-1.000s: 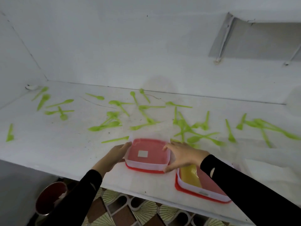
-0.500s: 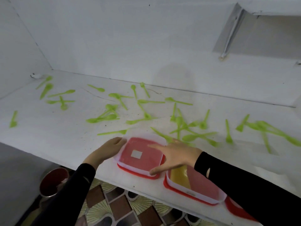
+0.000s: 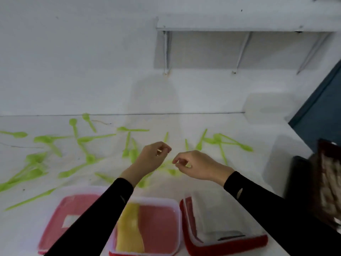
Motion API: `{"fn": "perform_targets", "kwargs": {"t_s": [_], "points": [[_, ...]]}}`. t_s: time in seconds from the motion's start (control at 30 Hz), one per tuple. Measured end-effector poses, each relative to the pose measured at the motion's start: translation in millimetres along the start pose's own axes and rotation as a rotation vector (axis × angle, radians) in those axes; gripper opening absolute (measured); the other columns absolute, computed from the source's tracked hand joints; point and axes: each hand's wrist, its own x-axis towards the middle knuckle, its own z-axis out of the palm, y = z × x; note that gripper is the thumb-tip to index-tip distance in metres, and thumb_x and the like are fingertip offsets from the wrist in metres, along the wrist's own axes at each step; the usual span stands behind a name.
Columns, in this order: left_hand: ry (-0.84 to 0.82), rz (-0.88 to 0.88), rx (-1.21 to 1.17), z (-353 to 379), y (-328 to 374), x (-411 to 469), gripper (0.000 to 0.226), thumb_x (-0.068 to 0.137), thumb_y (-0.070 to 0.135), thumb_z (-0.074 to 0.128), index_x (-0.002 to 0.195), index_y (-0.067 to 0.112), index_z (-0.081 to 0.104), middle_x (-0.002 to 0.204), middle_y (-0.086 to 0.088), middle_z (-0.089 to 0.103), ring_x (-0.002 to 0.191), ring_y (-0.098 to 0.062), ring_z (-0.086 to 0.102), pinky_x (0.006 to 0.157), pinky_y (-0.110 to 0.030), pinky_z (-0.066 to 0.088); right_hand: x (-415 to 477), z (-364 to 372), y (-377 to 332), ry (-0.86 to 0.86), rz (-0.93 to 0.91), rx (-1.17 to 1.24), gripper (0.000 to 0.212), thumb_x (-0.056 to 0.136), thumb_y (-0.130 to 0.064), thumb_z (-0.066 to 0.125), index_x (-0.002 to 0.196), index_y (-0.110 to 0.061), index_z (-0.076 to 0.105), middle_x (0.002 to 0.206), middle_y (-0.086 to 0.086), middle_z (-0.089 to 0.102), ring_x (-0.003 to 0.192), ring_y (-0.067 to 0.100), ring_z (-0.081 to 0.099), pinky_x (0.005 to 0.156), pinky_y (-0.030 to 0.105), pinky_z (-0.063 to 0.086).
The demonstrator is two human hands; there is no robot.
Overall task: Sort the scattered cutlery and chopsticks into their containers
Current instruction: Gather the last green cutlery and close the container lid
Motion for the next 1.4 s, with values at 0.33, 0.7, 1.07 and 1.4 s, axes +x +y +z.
{"fn": "perform_targets", "kwargs": {"t_s": [0.33,0.7,1.07,1.4], "points": [[-0.102,-0.006,0.091,122,45,94,0.008,0.092,0.027,0.063,0.095,0.026,0.07,0.088,0.016,0.066,0.074,0.0,0.059,0.073,-0.024,0.047,-21,-76,167,0.039,0.386,-0.168,0.032,0.097,-0.034,0.052,0.126,-0.023,0.059,0.121,-0.002,0.061,0.115,0.019,0.058,0.092,0.031,0.044],[-0.202,-0.134,0.448,189,46,163,0.046,0.096,0.032,0.056,0.135,0.011,0.046,0.136,-0.013,0.037,0.127,-0.032,0.035,0.104,-0.035,0.033,4,-85,251,-0.014,0.694,-0.397,0.036,0.1,-0.026,0.043,0.134,-0.012,0.046,0.132,0.011,0.042,0.12,0.03,0.046,0.087,0.038,0.042],[-0.036,-0.298,-0.956,138,54,176,0.01,0.094,0.002,0.06,0.087,0.009,0.055,0.101,-0.013,0.066,0.097,-0.028,0.064,0.093,-0.036,0.054,9,-120,249,0.605,0.6,0.419,0.005,0.087,-0.017,0.065,0.085,-0.018,0.059,0.095,-0.001,0.067,0.089,0.02,0.061,0.076,0.028,0.047],[-0.129,-0.416,-0.184,188,67,194,0.047,0.095,0.034,0.059,0.125,0.002,0.041,0.109,-0.006,0.053,0.098,-0.023,0.055,0.08,-0.028,0.04,14,-118,226,0.715,0.353,0.838,0.007,0.099,-0.014,0.053,0.1,-0.019,0.058,0.081,0.004,0.072,0.072,0.017,0.069,0.073,0.036,0.053]]}}
